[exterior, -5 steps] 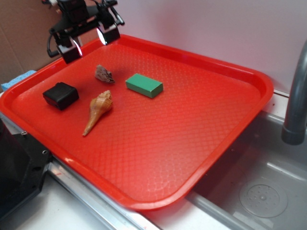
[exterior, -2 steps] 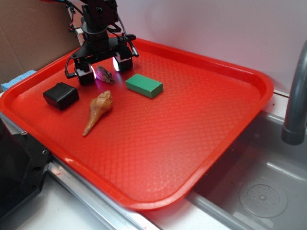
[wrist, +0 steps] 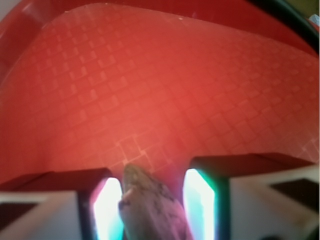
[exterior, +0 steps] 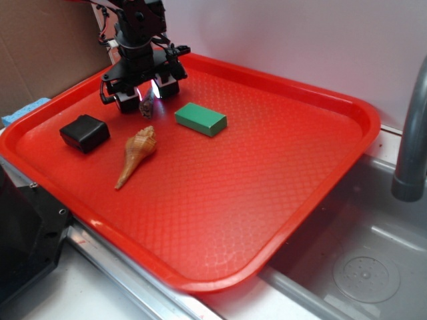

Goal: Grab the wood chip.

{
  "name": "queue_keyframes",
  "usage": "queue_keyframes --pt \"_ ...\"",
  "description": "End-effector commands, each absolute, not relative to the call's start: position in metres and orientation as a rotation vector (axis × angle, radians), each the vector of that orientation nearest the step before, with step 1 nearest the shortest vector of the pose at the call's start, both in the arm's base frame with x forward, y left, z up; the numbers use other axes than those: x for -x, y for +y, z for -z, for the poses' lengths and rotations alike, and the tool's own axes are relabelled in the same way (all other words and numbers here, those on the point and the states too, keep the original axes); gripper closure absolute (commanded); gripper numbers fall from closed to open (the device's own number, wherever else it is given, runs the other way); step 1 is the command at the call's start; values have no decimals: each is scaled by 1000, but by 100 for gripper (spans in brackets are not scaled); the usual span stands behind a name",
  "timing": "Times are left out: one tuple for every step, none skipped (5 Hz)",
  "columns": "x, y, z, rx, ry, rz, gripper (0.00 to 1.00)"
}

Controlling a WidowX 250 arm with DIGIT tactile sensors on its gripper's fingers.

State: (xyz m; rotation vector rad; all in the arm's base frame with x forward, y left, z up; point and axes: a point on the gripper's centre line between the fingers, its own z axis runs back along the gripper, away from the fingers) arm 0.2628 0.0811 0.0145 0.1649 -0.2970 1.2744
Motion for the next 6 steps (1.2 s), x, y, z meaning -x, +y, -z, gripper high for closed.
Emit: queue_keyframes --pt "-262 85 -56 -116 -191 -1055 100" --pt "-264 70 -95 -77 -139 -834 100" --pt "-261 46 -128 -31 -94 -608 100" --pt "-253 28 -154 55 -69 -440 100" --pt "-239 8 -182 125 -33 -196 100" --pt "-221 1 -209 112 -89 -156 100"
